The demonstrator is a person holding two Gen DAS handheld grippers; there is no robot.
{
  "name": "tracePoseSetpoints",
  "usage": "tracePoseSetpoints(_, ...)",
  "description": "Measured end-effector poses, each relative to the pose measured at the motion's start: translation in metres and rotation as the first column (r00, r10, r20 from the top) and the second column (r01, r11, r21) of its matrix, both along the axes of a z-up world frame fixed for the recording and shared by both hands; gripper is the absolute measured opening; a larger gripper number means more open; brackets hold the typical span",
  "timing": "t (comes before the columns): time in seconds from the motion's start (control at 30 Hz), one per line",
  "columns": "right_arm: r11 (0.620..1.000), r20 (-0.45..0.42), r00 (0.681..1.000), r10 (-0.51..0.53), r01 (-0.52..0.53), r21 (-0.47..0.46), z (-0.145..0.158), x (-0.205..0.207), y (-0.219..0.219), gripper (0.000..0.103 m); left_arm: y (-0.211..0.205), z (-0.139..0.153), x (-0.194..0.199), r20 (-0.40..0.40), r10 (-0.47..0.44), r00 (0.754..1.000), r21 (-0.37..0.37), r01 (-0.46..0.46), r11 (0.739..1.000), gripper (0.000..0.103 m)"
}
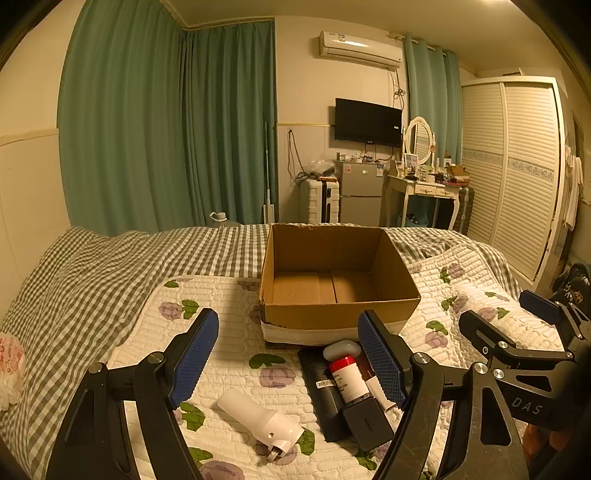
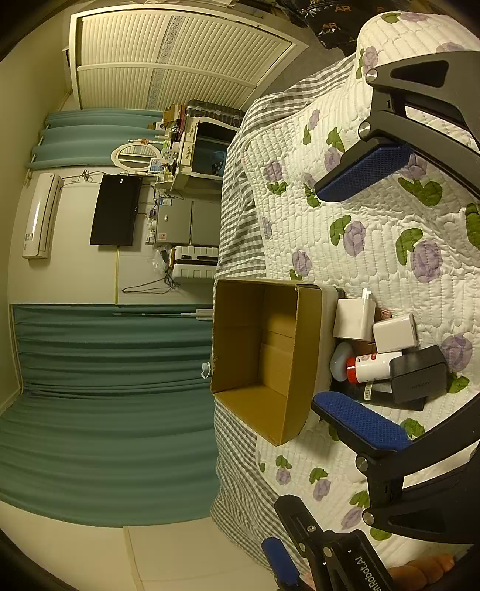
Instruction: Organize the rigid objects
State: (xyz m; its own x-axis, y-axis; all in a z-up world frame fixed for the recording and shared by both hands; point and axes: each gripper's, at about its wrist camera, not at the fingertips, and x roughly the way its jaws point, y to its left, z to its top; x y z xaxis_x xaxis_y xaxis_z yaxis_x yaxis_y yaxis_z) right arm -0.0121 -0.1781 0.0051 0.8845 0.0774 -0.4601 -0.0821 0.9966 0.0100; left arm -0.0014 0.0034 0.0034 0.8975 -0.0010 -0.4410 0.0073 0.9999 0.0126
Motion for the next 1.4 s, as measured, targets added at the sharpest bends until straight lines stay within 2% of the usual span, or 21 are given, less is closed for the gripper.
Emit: tracePoseSetpoints(1.4, 1.000, -0.005, 1.000, 0.002, -0.002, -0.003, -0.0034, 0.0000, 0.0024, 0.103, 0.0009, -0.0002, 0.0002, 0.001, 0.001, 1.000, 0.001, -0.001, 1.000, 0.081)
